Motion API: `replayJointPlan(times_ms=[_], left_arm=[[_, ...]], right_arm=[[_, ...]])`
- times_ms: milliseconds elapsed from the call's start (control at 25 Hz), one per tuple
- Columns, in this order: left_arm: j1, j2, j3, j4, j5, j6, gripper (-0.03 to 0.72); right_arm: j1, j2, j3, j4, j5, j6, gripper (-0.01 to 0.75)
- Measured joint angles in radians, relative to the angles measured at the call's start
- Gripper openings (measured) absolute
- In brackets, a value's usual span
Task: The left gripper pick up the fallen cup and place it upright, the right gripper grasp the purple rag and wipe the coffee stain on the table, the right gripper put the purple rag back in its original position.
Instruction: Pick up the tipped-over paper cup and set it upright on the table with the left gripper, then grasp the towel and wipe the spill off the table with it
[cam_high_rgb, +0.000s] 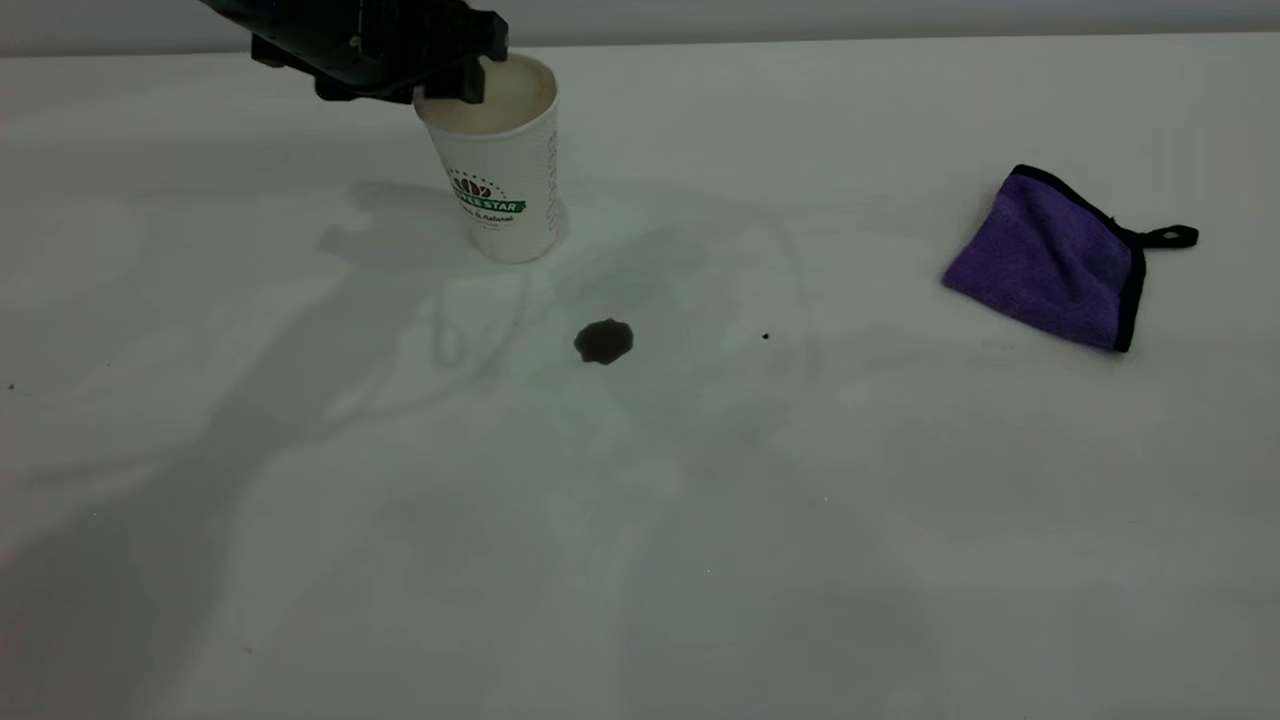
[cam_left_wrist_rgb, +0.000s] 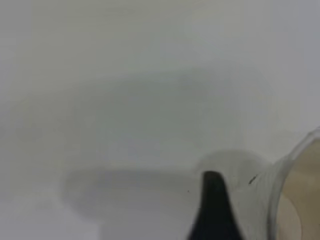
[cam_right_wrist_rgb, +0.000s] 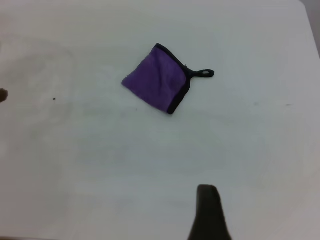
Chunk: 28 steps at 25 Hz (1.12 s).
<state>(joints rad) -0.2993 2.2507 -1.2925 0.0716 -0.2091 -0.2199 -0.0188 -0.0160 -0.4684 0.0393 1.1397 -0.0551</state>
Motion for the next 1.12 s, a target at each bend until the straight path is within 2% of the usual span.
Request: replayJointPlan(times_ms=[40, 120, 320, 680, 800, 1120], left_arm=[[0.001, -0.011, 0.0, 0.013, 0.009, 0.0, 0.664], [0.003, -0.058, 0.002, 0.035, 0.038, 0.0, 0.702], [0.004, -0.244, 0.004, 0.109, 0.197, 0.0, 0.683], [0.004, -0.629, 0.008, 0.245, 0.745, 0.0, 0.563], [0.004, -0.724, 0.008, 0.248, 0.933, 0.0, 0.552], [0.004, -0.899, 0.008, 0.248, 1.35, -0.009, 0.549]], right_arm=[[0.0, 0.0, 0.0, 0.0, 0.0, 0.0, 0.588], [0.0, 0.0, 0.0, 0.0, 0.0, 0.0, 0.588], [0.0, 0.0, 0.0, 0.0, 0.0, 0.0, 0.588], [0.0, 0.0, 0.0, 0.0, 0.0, 0.0, 0.588], [0.0, 0.0, 0.0, 0.0, 0.0, 0.0, 0.588], [0.0, 0.0, 0.0, 0.0, 0.0, 0.0, 0.588]])
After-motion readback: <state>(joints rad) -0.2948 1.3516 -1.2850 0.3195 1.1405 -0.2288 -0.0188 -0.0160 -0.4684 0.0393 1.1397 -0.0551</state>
